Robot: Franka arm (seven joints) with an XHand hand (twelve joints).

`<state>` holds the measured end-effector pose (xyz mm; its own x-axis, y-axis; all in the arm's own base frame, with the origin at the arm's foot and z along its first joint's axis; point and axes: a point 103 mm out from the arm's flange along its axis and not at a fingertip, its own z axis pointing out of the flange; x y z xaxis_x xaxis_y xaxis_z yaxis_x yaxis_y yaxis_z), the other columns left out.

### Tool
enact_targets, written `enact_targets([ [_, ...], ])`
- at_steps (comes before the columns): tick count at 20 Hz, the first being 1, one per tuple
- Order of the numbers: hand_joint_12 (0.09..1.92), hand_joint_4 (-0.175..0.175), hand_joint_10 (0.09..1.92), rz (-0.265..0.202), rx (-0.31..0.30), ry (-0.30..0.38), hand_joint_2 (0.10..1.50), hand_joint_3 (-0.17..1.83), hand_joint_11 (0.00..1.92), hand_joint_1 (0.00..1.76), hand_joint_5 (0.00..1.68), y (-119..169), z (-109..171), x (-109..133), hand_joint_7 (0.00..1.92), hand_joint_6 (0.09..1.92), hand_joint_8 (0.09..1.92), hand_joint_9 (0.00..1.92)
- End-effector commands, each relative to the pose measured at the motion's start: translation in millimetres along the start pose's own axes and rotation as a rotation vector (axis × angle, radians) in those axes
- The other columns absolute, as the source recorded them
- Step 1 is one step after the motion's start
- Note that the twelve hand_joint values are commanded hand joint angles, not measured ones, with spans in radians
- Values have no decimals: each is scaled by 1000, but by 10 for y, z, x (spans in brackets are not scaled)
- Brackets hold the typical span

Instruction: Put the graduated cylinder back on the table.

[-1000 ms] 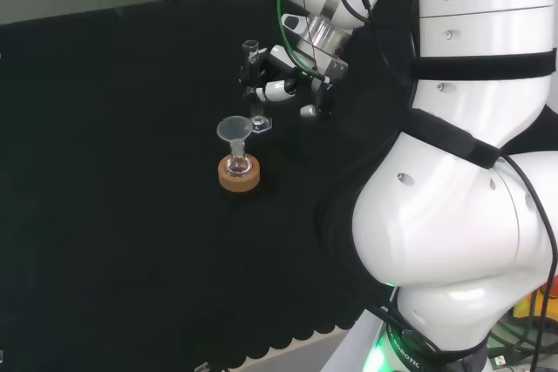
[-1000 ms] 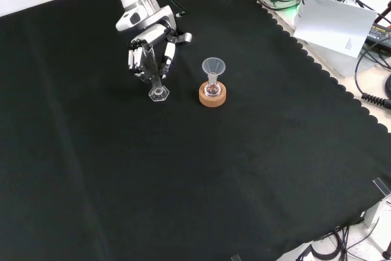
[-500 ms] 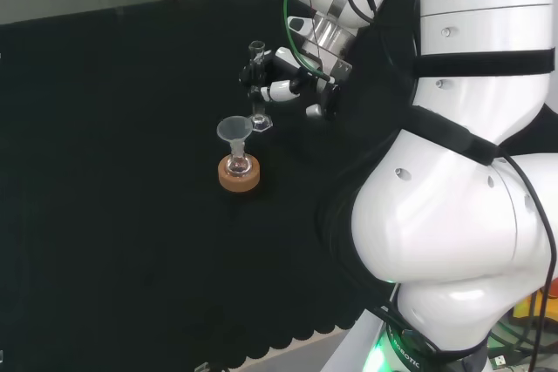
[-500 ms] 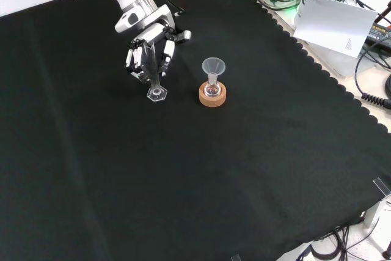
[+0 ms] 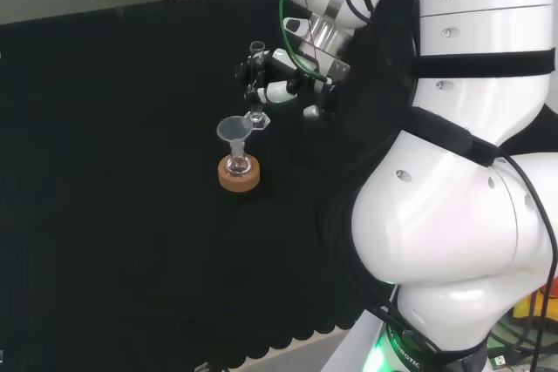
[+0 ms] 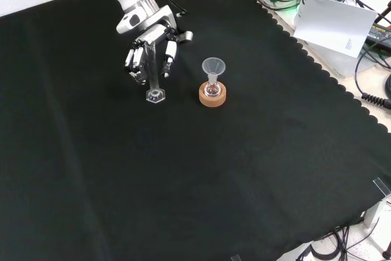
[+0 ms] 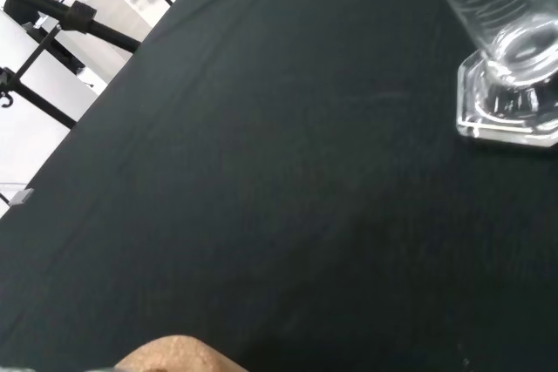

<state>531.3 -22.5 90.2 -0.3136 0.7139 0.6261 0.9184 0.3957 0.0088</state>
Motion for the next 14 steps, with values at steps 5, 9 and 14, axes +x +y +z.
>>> enact_targets([
  [5, 1329, -66, 87, 42, -2, -22, 1018, -175, 336, 901, 439, -57, -228, -18, 474, 495, 651, 880],
  [9, 1382, -71, 87, 60, -7, -28, 1000, -175, 198, 861, 370, -100, -347, -22, 276, 364, 676, 726],
  [14, 1436, -75, 87, 115, -33, -70, 975, -175, 34, 808, 296, -245, -585, -17, 54, 148, 693, 554],
])
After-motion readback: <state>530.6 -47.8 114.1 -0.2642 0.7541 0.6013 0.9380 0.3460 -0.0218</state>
